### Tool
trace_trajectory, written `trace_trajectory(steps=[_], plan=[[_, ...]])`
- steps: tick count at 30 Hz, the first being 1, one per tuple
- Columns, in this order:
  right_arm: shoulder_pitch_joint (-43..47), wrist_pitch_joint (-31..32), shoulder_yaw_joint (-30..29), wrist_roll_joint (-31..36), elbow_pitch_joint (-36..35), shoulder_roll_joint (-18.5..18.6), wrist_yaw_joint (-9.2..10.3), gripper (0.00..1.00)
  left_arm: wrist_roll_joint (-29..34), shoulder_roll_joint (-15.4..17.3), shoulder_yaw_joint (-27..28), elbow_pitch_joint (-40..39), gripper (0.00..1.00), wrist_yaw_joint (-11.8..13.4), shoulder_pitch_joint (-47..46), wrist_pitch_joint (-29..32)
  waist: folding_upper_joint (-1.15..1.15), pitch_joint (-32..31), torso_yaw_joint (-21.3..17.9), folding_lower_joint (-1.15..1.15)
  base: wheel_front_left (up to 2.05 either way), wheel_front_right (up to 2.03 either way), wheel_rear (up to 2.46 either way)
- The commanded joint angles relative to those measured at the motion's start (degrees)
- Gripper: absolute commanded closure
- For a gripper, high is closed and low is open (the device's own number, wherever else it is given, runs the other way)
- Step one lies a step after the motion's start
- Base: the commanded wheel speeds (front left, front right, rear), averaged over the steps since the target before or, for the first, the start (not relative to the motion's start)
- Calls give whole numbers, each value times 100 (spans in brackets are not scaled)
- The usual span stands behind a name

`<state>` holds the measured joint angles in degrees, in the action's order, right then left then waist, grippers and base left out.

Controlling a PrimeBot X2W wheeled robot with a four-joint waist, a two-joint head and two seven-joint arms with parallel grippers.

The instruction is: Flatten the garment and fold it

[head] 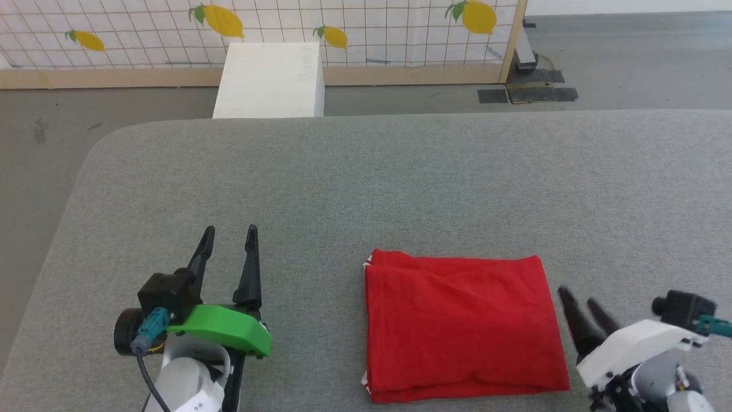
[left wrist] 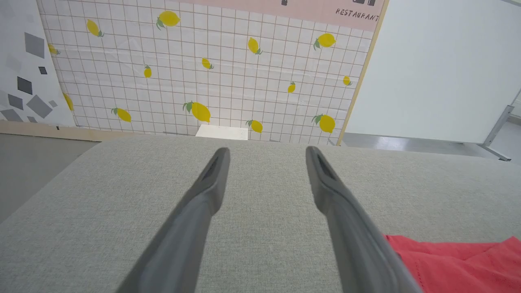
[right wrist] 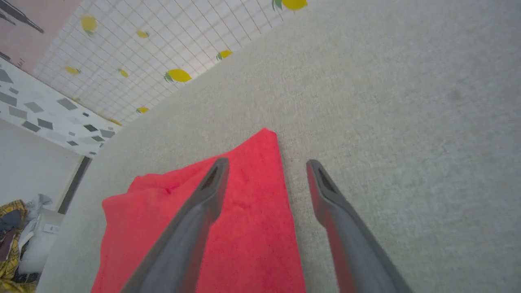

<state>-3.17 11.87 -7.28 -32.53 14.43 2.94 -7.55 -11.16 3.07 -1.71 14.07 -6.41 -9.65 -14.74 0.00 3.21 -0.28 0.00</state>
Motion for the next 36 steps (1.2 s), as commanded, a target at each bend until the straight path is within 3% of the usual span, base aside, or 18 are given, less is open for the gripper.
trace_trajectory(steps=[1, 11, 12, 14, 16, 21, 24, 30, 36], plan=[[51, 179, -14, -121, 132, -6, 6, 0, 23, -19, -5, 6, 0, 15, 60, -26, 0, -15, 5, 0, 0, 0, 0], [-165, 1551, 236, -674, 860, -6, 6, 0, 18, -19, -60, 11, 0, 20, 105, -26, 0, -36, 39, 0, 0, 0, 0], [-193, 1663, 280, -633, 874, -6, 6, 6, 18, -19, -56, 10, 0, 20, 106, -26, 0, -30, 39, 0, 0, 0, 0], [-266, 1832, 340, -471, 851, -6, 6, 72, 25, -19, -40, 2, 0, 20, 107, -26, 0, -5, 24, 0, 0, 0, 0], [-367, 1992, 430, -176, 759, -6, 6, 100, 37, -19, -16, -30, 0, 31, 115, -26, 0, 33, -23, 0, 0, 0, 0], [-780, 2312, 871, 1041, 244, 62, 6, 100, 94, -14, 85, -168, 0, 64, 118, -26, 0, 201, -303, 0, 0, 0, 0], [-1185, 2425, 1525, 1819, -42, 470, 6, 100, 124, 23, 182, -260, 0, 59, 69, -26, 0, 366, -611, 0, 0, 0, 0], [-2106, 2216, 2660, 2622, 16, 1555, 6, 100, 258, 101, 170, -411, 0, 19, -126, -26, 0, 731, -1281, 0, 0, 0, 0], [-2994, 1486, 2925, 2963, 662, 2416, 6, 100, 386, 226, 79, -543, 0, -11, -483, -26, 0, 1233, -1901, 0, 0, 0, 0]])
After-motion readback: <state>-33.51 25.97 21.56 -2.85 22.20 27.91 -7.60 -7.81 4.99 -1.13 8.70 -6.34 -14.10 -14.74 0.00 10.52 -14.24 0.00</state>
